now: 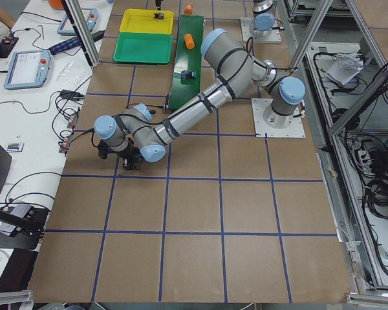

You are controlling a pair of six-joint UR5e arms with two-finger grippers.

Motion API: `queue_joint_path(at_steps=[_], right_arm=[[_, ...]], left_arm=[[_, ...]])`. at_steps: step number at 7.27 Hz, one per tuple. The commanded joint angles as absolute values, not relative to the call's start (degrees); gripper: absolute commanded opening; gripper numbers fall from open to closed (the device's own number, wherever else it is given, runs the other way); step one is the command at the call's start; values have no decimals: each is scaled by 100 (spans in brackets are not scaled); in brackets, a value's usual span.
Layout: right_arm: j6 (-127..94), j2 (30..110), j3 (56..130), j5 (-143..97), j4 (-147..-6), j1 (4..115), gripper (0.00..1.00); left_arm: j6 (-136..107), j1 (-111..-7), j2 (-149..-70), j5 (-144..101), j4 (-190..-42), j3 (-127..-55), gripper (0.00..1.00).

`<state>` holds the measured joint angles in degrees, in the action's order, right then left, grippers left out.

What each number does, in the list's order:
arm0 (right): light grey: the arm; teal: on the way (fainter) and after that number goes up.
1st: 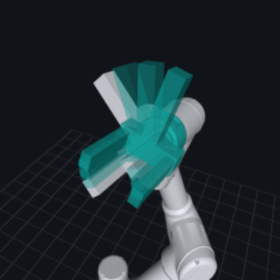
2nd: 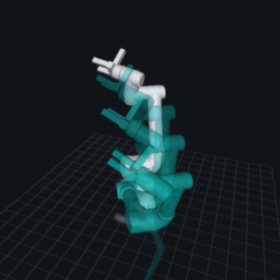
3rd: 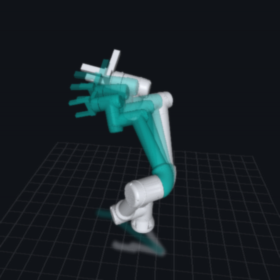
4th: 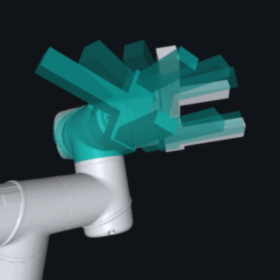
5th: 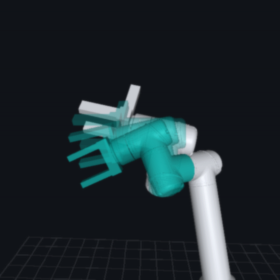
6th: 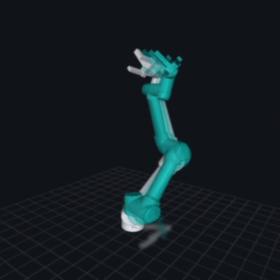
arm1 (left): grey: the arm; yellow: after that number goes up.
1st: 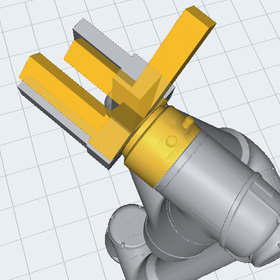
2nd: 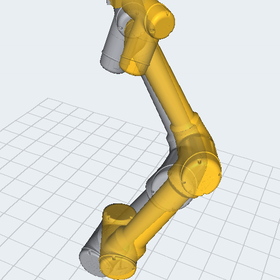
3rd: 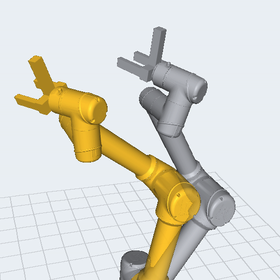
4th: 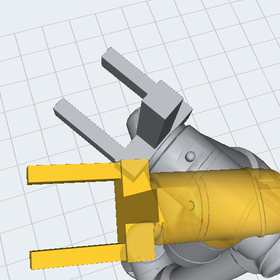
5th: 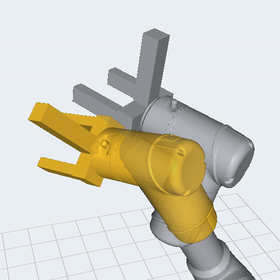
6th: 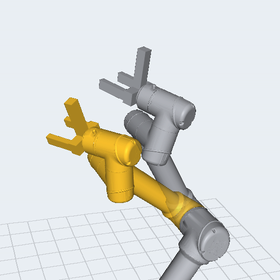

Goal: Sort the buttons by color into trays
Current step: 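Grasp the green-topped button with left gripper while right lifts from tray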

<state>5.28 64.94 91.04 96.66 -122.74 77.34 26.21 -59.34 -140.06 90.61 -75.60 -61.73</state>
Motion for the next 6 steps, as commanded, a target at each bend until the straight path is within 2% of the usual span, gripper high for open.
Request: queue_joint_path(at_steps=[1, 3, 6], right_arm=[[518, 6758, 9149, 9686, -12243, 7726, 100], [510, 6768, 9167, 9703, -12226, 7743, 100], [510, 6768, 9176, 9695, -12226, 7752, 100]], left_arm=[[2741, -5933, -14027, 9044, -7541, -6161, 40], [2725, -5976, -13888, 9035, -7680, -6205, 0], [2637, -6659, -12600, 9044, -9514, -6712, 0]])
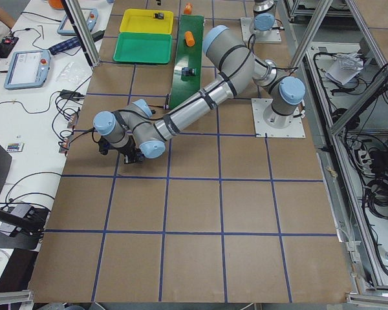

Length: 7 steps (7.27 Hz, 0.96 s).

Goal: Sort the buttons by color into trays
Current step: 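Grasp the green-topped button with left gripper while right lifts from tray, then carry the green-topped button onto the belt's near end and release it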

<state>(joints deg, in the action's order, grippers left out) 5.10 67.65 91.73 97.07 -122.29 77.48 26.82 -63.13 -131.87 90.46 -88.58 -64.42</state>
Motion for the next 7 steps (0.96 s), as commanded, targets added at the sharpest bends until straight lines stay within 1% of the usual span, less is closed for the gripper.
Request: queue_joint_path(at_steps=[1, 2, 3, 4, 5, 6, 7], right_arm=[[510, 6750, 9176, 9712, -12226, 7795, 100], [510, 6750, 9176, 9721, -12226, 7813, 100], [510, 6733, 9176, 9721, -12226, 7813, 100], [510, 6741, 9176, 9721, -12226, 7813, 100], [510, 6724, 9176, 9738, -12226, 7813, 100], [510, 6724, 9176, 9738, -12226, 7813, 100], [510, 6715, 9176, 9738, -12234, 7813, 100]], left_arm=[[2184, -6958, -12168, 8870, -10075, -7063, 0], [1753, -7370, -11764, 8581, -10133, -7615, 0], [1706, -7687, -11429, 8535, -9838, -8186, 0], [1531, -7864, -11147, 8543, -9374, -8861, 0], [1573, -7918, -10918, 8578, -8499, -9573, 0], [1573, -7928, -10812, 8578, -8064, -10067, 0], [1512, -7928, -10802, 8526, -7607, -10203, 0]])
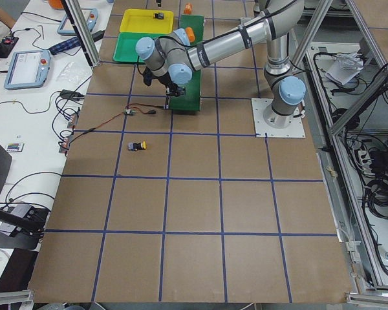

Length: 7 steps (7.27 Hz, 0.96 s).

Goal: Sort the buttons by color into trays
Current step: 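Carry the green-topped button onto the belt's near end and release it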

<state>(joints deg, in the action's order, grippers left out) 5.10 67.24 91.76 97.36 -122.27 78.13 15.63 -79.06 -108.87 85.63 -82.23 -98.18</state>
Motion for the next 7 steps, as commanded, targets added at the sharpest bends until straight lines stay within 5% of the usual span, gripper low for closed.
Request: queue_joint_path(at_steps=[1, 2, 3, 7], right_arm=[[510, 6715, 9184, 9738, -12226, 7813, 100], [518, 6706, 9176, 9730, -12234, 7813, 100], [519, 6689, 9193, 9677, -12234, 7822, 100], [615, 6680, 9220, 9712, -12270, 7813, 100]], left_arm=[[1494, -7936, -10871, 8525, -7568, -10265, 37], [1398, -7954, -10872, 8430, -7550, -10283, 89], [1250, -7937, -10794, 8159, -7585, -10179, 100], [1388, -6878, -11378, 8400, -8066, -8873, 100]])
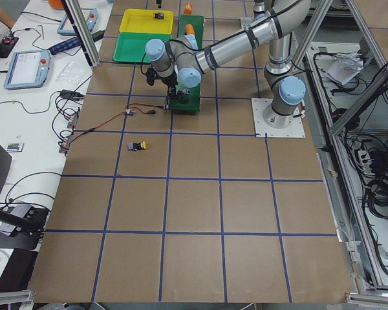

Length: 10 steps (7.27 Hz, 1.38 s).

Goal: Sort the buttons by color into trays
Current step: 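Move the left gripper back to the yellow-topped button and grasp it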

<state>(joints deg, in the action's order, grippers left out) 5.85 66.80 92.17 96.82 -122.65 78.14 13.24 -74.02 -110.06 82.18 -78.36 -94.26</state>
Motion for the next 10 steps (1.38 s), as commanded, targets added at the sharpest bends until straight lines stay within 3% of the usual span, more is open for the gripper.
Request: queue_joint_path(at_steps=[1, 4, 6, 10], right_arm=[[615, 6680, 9220, 9703, -12278, 7813, 100], [624, 6680, 9220, 9721, -12270, 7813, 100], [624, 6680, 9237, 9721, -12261, 7813, 100], [624, 6680, 9290, 9729, -12296, 7813, 100]], left_arm=[[1658, -6847, -11869, 8768, -7955, -8303, 100], [2062, -6489, -13503, 9061, -7866, -6386, 100], [2180, -6293, -13930, 9035, -7700, -6188, 100], [2100, -6346, -13992, 8833, -7796, -6319, 97]])
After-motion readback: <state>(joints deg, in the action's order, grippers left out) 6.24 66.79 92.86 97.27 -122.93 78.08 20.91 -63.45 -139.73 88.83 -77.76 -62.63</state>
